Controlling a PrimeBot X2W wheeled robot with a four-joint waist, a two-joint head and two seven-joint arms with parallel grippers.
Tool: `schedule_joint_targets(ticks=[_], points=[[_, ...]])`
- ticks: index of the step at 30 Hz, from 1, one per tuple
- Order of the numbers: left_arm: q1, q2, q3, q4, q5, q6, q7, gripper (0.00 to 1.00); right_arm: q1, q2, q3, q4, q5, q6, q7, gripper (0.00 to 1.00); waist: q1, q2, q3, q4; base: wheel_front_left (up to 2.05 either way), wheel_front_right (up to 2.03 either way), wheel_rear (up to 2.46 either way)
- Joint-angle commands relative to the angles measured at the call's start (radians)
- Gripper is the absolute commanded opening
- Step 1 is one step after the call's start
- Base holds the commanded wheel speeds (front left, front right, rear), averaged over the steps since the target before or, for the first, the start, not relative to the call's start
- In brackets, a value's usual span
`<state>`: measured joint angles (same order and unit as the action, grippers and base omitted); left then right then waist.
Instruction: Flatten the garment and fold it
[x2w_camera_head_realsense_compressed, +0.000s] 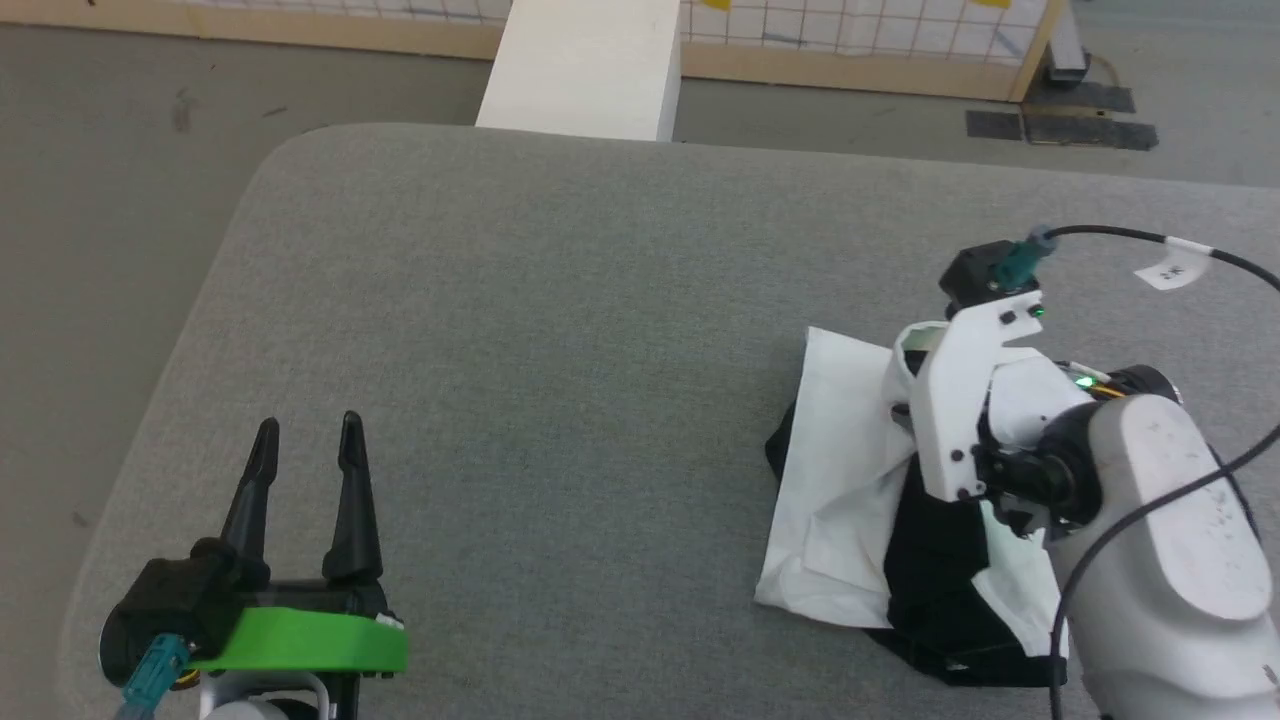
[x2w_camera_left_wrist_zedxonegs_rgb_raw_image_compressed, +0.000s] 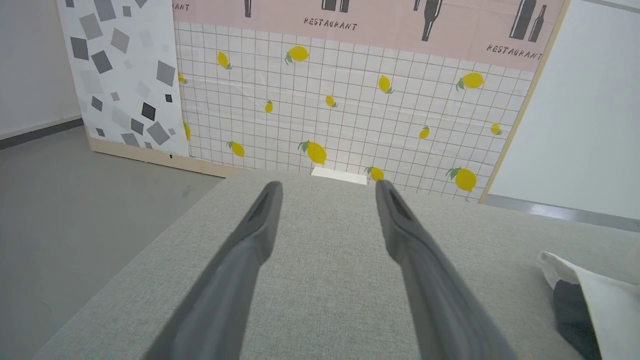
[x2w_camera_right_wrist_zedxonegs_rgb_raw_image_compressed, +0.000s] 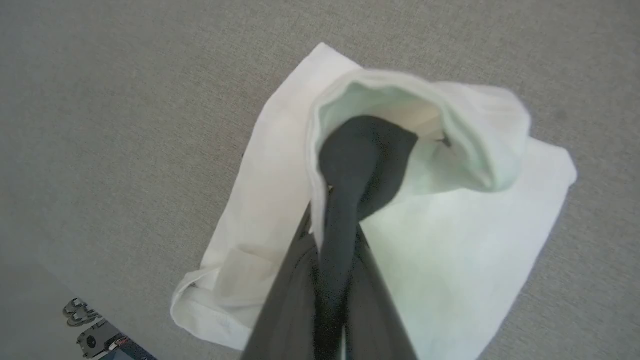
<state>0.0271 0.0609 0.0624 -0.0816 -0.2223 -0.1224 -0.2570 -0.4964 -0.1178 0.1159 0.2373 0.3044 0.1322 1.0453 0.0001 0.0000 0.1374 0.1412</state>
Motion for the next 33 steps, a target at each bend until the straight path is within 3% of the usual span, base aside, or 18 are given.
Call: schedule_joint_targets(ticks=[1,11,12,13,25,28,33], points=[[-0.02,-0.004,-0.004,0.003,-0.004,-0.003,-0.005,1.0,-0.027,0.01,0.002,0.028,-0.014,-0.002,-0.022,0.0,-0.0001,0.0,0.021,0.021,0.0,0.0,0.0],[-0.041,-0.007,-0.02,0.016,-0.007,-0.006,-0.005,1.0,-0.086,0.055,-0.018,0.239,-0.093,-0.002,-0.131,0.0,-0.0001,0.0,0.043,0.047,0.0,0.0,0.0],[-0.041,-0.007,-0.021,0.017,-0.007,-0.006,-0.005,1.0,-0.092,0.058,-0.019,0.248,-0.093,-0.002,-0.144,0.19,-0.0001,0.0,0.042,0.047,0.0,0.0,0.0],[-0.041,-0.007,-0.022,0.018,-0.007,-0.006,-0.005,1.0,-0.101,0.061,-0.017,0.254,-0.09,-0.002,-0.164,1.0,-0.0001,0.0,0.041,0.045,0.0,0.0,0.0],[-0.007,-0.003,-0.006,0.025,0.007,-0.007,-0.005,1.0,-0.146,0.067,0.194,0.166,0.121,-0.002,-0.256,1.0,-0.0001,0.0,-0.03,-0.039,0.0,0.0,0.0],[0.002,-0.002,-0.007,0.023,0.011,-0.007,-0.005,1.0,-0.135,0.067,0.173,0.119,0.086,-0.002,-0.303,1.0,-0.0001,0.0,-0.052,-0.066,0.0,0.0,0.0],[0.013,-0.003,-0.012,0.016,0.015,-0.007,-0.005,1.0,-0.035,0.034,0.044,0.044,-0.061,-0.002,-0.341,1.0,-0.0001,0.0,-0.066,-0.098,0.0,0.0,0.0]])
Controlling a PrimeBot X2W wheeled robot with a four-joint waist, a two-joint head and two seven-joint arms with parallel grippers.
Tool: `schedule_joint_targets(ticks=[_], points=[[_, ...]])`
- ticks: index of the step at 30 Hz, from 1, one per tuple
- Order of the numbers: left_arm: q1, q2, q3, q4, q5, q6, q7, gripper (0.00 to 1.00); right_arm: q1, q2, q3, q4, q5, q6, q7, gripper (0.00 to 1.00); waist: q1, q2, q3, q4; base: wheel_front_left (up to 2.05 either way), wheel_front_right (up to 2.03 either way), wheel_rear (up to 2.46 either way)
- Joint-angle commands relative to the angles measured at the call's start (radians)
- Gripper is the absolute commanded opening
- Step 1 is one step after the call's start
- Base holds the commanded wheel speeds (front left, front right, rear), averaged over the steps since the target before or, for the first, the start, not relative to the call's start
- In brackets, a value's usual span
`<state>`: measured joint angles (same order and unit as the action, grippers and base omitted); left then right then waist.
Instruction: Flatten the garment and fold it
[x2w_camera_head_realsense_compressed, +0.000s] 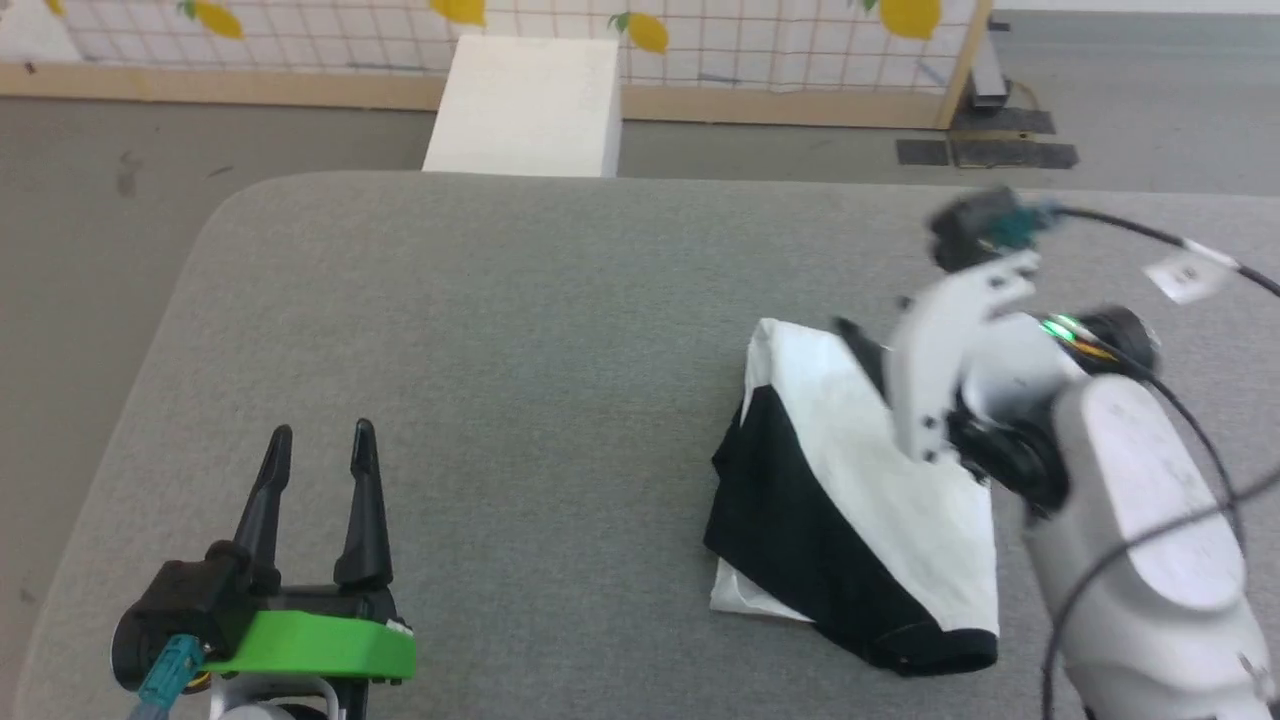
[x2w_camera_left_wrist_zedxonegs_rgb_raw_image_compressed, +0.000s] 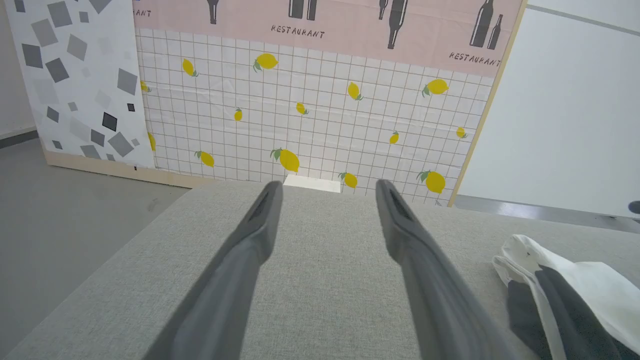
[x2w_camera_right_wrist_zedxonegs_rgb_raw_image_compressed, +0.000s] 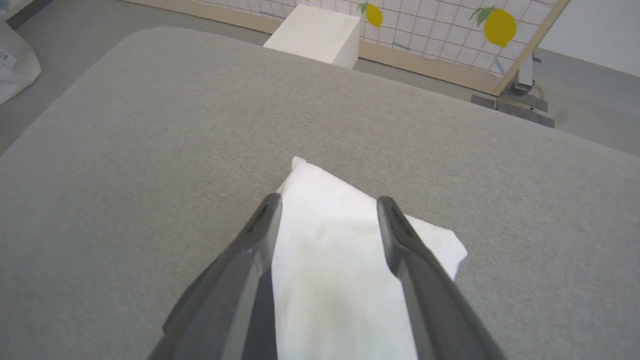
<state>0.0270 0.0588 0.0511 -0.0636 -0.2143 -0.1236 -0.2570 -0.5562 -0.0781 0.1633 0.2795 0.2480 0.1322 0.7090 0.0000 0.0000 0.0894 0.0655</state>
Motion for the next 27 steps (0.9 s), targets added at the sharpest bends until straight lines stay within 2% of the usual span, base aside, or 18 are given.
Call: schedule_joint_targets(ticks=[1,5,10,23,24,25,27], points=[[0.014,-0.001,-0.004,-0.002,0.008,-0.006,-0.005,1.0,0.057,-0.009,-0.035,-0.017,-0.036,-0.002,-0.003,1.0,0.0,0.0,-0.019,-0.025,0.0,0.0,0.0],[0.02,-0.003,-0.013,-0.004,0.006,-0.006,-0.005,1.0,0.184,-0.016,-0.135,-0.059,-0.141,-0.002,0.034,1.0,0.0,0.0,-0.016,-0.033,0.0,0.0,0.0],[0.016,-0.004,-0.02,-0.005,0.003,-0.007,-0.005,1.0,0.276,0.005,-0.206,-0.082,-0.183,-0.002,0.067,1.0,0.0,0.0,0.014,-0.028,0.0,0.0,0.0],[-0.026,-0.002,-0.02,-0.001,0.0,-0.007,-0.005,1.0,0.306,0.025,-0.194,0.021,-0.203,-0.002,0.108,1.0,0.0,0.0,0.082,0.018,0.0,0.0,0.0],[-0.026,-0.002,-0.02,-0.001,-0.001,-0.007,-0.005,1.0,0.304,0.021,-0.192,0.026,-0.198,-0.002,0.113,0.43,0.0,0.0,0.085,0.019,0.0,0.0,0.0],[-0.028,-0.002,-0.02,-0.001,-0.001,-0.007,-0.005,1.0,0.302,0.013,-0.186,0.03,-0.193,-0.002,0.116,0.02,0.0,0.0,0.087,0.02,0.0,0.0,0.0],[-0.029,-0.002,-0.019,0.0,-0.002,-0.007,-0.005,1.0,0.297,-0.001,-0.176,0.034,-0.181,-0.002,0.119,0.0,0.0,0.0,0.087,0.02,0.0,0.0,0.0]])
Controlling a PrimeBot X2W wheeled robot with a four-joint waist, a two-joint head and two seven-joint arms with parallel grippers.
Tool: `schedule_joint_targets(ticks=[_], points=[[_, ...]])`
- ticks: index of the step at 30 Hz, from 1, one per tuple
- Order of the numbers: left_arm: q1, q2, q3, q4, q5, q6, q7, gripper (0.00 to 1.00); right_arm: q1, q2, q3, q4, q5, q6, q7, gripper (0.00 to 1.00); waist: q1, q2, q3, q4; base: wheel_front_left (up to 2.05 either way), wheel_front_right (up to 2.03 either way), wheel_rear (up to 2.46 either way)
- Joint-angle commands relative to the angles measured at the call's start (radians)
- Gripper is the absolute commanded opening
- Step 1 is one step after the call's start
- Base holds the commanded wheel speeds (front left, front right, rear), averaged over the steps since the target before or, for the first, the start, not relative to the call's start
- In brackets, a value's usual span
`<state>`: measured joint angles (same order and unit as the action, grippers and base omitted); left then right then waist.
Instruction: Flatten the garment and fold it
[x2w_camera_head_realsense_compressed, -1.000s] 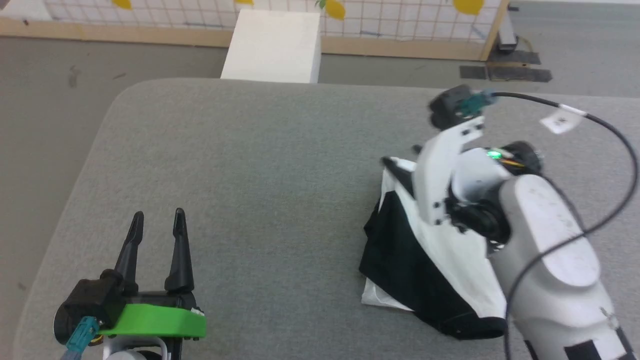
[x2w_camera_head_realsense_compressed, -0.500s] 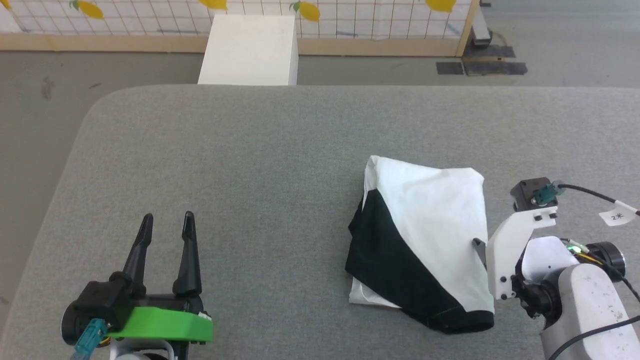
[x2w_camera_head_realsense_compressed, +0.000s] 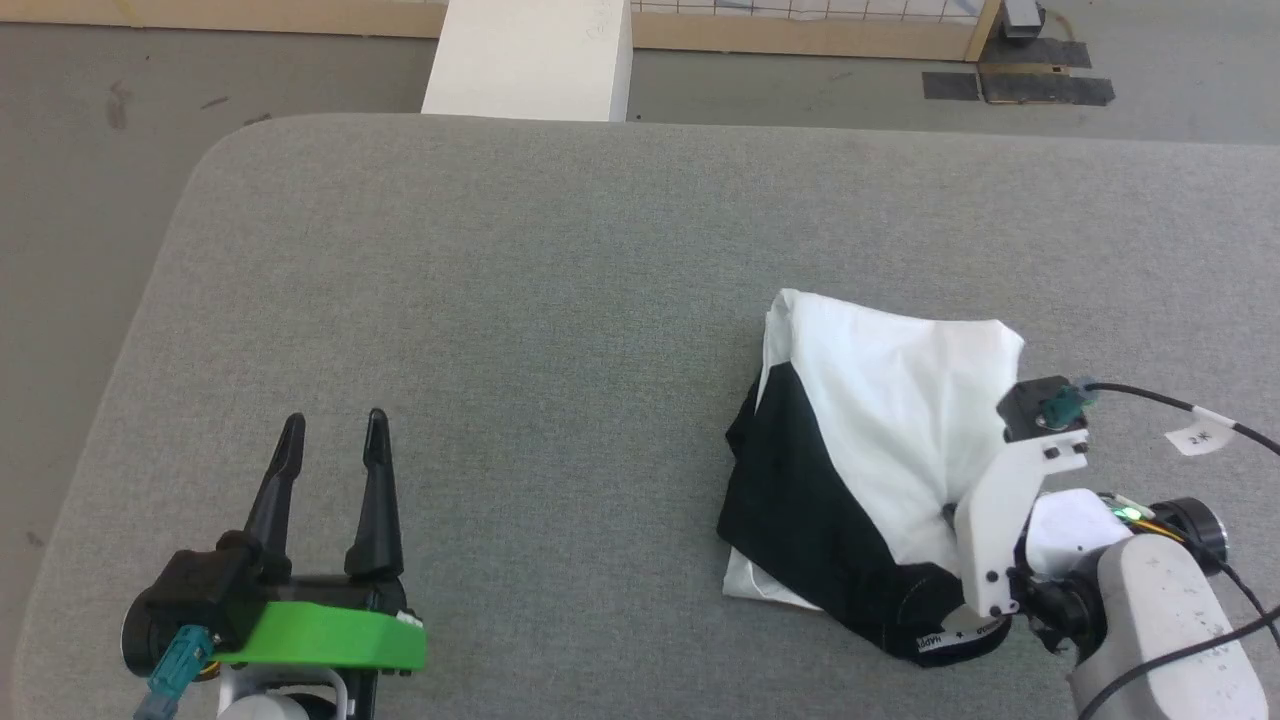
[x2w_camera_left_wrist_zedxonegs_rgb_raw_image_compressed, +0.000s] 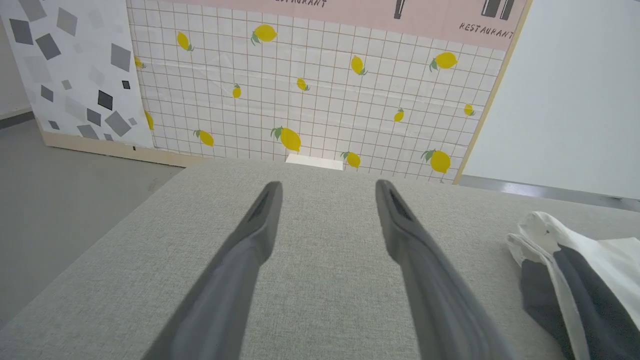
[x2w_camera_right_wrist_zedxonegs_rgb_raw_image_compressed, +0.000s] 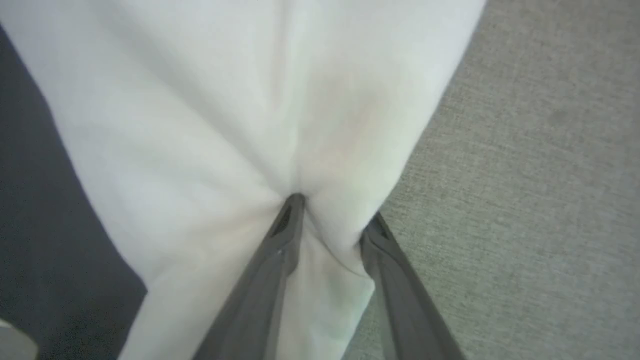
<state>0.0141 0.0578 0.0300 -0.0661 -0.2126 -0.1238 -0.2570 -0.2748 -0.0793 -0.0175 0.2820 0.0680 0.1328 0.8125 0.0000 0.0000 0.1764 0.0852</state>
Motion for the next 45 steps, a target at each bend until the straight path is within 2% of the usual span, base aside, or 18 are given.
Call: schedule_joint_targets(ticks=[1,4,8,13,17,21,26,33,40,45], points=[[-0.017,-0.001,0.004,0.002,-0.003,-0.007,-0.005,1.0,0.01,-0.009,0.012,0.03,0.01,-0.002,0.013,0.0,0.0,0.0,0.0,-0.003,0.0,0.0,0.0],[-0.019,-0.001,0.008,-0.003,-0.001,-0.007,-0.005,1.0,-0.009,-0.038,0.049,0.02,0.031,-0.002,0.006,0.0,0.0,0.0,0.001,-0.02,0.0,0.0,0.0],[-0.015,0.003,0.02,-0.015,0.0,-0.007,-0.005,1.0,-0.039,-0.123,0.151,-0.007,0.058,-0.002,0.009,0.0,0.0,0.0,-0.004,-0.082,0.0,0.0,0.0],[-0.004,0.002,0.055,-0.038,-0.004,-0.006,-0.005,1.0,-0.11,-0.265,0.368,-0.041,0.135,-0.002,0.028,0.0,0.0,0.0,0.009,-0.24,0.0,0.0,0.0],[-0.019,0.011,0.069,-0.057,0.004,-0.006,-0.005,1.0,-0.199,-0.347,0.487,-0.041,0.187,-0.002,0.025,0.0,0.0,0.0,0.043,-0.372,0.0,0.0,0.0],[-0.045,0.025,0.074,-0.067,0.015,-0.006,-0.005,1.0,-0.287,-0.376,0.546,0.003,0.223,-0.002,-0.015,0.0,0.0,0.0,0.084,-0.476,0.0,0.0,0.0],[-0.075,0.061,0.062,-0.079,0.039,-0.004,-0.003,1.0,-0.381,-0.386,0.576,0.083,0.232,-0.002,-0.094,0.0,0.0,0.0,0.153,-0.564,0.0,0.0,0.0],[-0.119,0.125,0.077,-0.147,0.089,0.012,0.031,1.0,-0.494,-0.445,0.539,0.217,0.226,-0.002,-0.204,0.0,0.0,0.0,0.267,-0.585,0.0,0.0,0.0],[-0.124,0.171,0.106,-0.228,0.094,0.017,0.088,1.0,-0.552,-0.533,0.418,0.332,0.196,-0.002,-0.287,0.0,0.0,0.0,0.359,-0.535,0.0,0.0,0.0],[-0.119,0.2,0.127,-0.282,0.093,0.019,0.124,1.0,-0.592,-0.567,0.308,0.395,0.161,-0.002,-0.331,0.0,0.0,0.0,0.413,-0.5,0.0,0.0,0.0]])
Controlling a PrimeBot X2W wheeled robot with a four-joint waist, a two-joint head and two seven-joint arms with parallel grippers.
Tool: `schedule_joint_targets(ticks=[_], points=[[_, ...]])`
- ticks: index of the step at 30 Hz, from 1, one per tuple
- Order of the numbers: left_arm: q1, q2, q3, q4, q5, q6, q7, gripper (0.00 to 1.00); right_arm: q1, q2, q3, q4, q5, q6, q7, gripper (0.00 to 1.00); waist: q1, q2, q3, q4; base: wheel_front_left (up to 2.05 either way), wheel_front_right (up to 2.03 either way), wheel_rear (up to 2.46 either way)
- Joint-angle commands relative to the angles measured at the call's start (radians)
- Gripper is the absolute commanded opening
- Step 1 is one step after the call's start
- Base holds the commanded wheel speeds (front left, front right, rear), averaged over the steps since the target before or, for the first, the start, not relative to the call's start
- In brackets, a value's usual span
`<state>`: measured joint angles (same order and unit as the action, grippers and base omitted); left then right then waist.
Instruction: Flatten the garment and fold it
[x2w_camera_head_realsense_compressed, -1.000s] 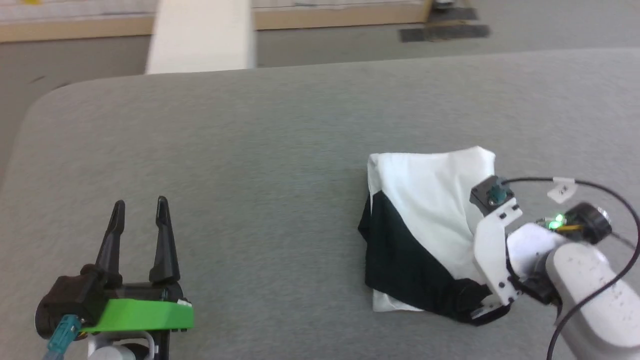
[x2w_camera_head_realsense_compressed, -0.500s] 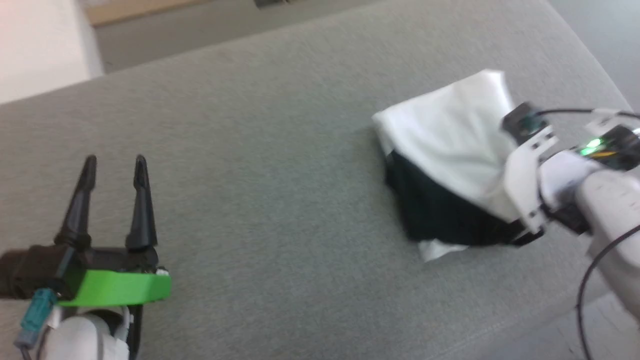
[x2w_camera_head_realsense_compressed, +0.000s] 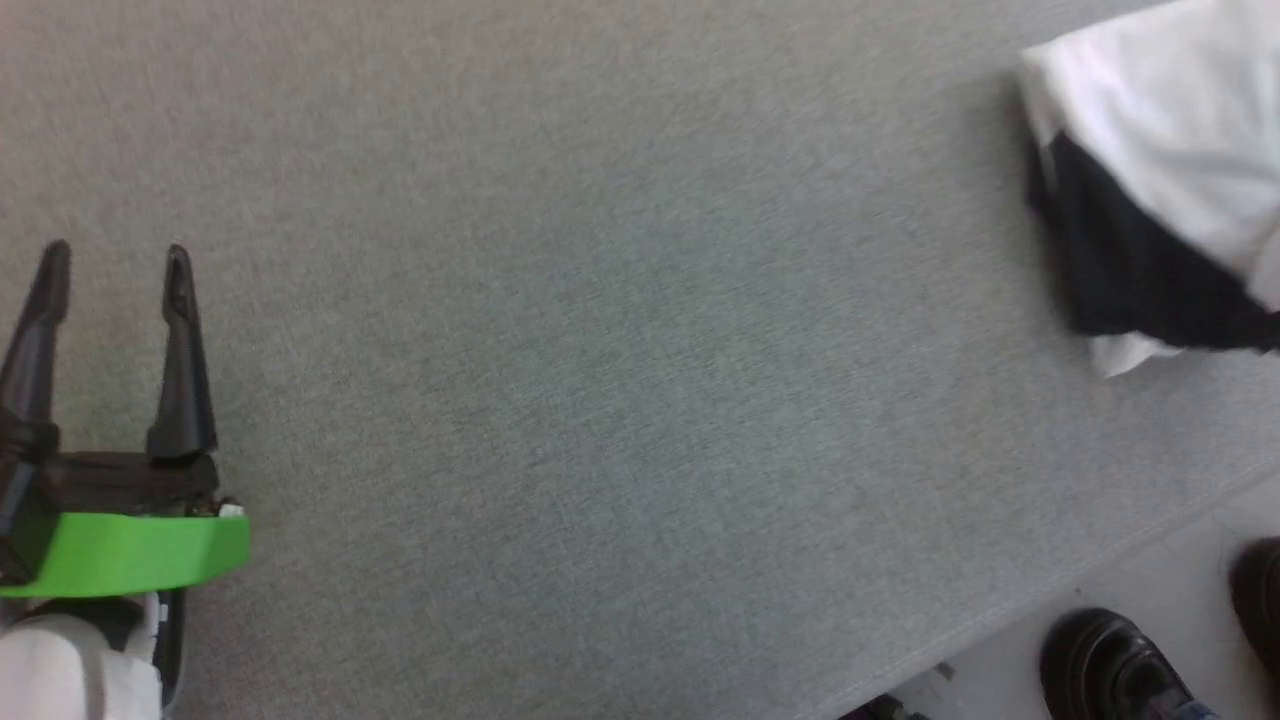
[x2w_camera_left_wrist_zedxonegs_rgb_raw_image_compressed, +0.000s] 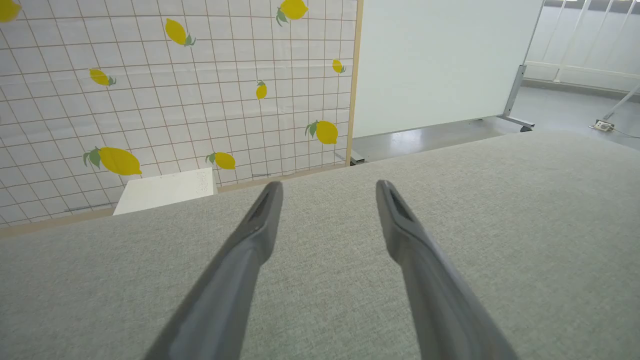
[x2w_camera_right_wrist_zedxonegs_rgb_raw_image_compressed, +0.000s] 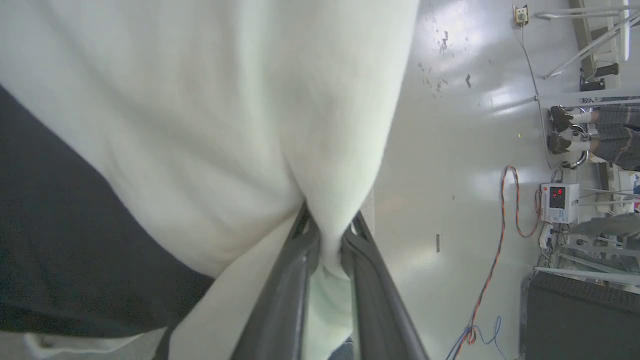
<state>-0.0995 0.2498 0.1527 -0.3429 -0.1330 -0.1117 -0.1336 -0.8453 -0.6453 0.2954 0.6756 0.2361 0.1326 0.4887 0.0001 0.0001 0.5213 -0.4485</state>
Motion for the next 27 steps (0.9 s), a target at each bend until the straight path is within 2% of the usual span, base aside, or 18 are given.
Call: schedule_joint_targets(ticks=[1,6,7,8,9,15,20,27], points=[[-0.006,0.014,0.009,-0.017,0.013,0.008,0.008,1.0,-0.033,-0.005,-0.026,0.011,-0.017,-0.002,-0.019,0.0,-0.0001,-0.0001,0.08,0.041,0.0,0.0,0.0],[-0.002,0.034,0.026,-0.061,0.008,0.01,0.035,1.0,-0.073,-0.009,-0.124,0.062,-0.063,-0.002,-0.029,0.0,-0.0001,-0.0001,0.118,0.069,0.0,0.0,0.0],[0.003,0.043,0.034,-0.082,0.005,0.012,0.046,1.0,-0.092,-0.006,-0.186,0.09,-0.093,-0.002,-0.023,0.34,-0.0001,-0.0001,0.133,0.083,0.0,0.0,0.0],[0.004,0.045,0.036,-0.086,0.003,0.012,0.048,1.0,-0.097,-0.006,-0.21,0.099,-0.106,-0.002,-0.019,0.97,-0.0001,-0.0001,0.136,0.087,0.0,0.0,0.0],[0.006,0.047,0.039,-0.089,0.001,0.012,0.048,1.0,-0.101,-0.006,-0.234,0.11,-0.127,-0.002,-0.011,1.0,-0.0001,-0.0001,0.137,0.089,0.0,0.0,0.0],[0.022,0.046,0.041,-0.073,-0.007,0.017,0.035,1.0,-0.118,0.026,-0.371,0.118,-0.234,-0.002,0.012,1.0,-0.0001,-0.0001,0.1,0.1,0.0,0.0,0.0],[0.028,0.02,0.027,-0.029,-0.019,0.026,-0.004,1.0,-0.15,0.071,-0.446,0.051,-0.222,-0.002,-0.057,1.0,-0.0001,-0.0001,0.019,0.118,0.0,0.0,0.0],[0.036,-0.032,0.01,0.073,-0.046,0.042,-0.073,1.0,-0.153,0.141,-0.396,-0.162,-0.123,-0.002,-0.203,1.0,-0.0001,-0.0001,-0.15,0.169,0.0,0.0,0.0]])
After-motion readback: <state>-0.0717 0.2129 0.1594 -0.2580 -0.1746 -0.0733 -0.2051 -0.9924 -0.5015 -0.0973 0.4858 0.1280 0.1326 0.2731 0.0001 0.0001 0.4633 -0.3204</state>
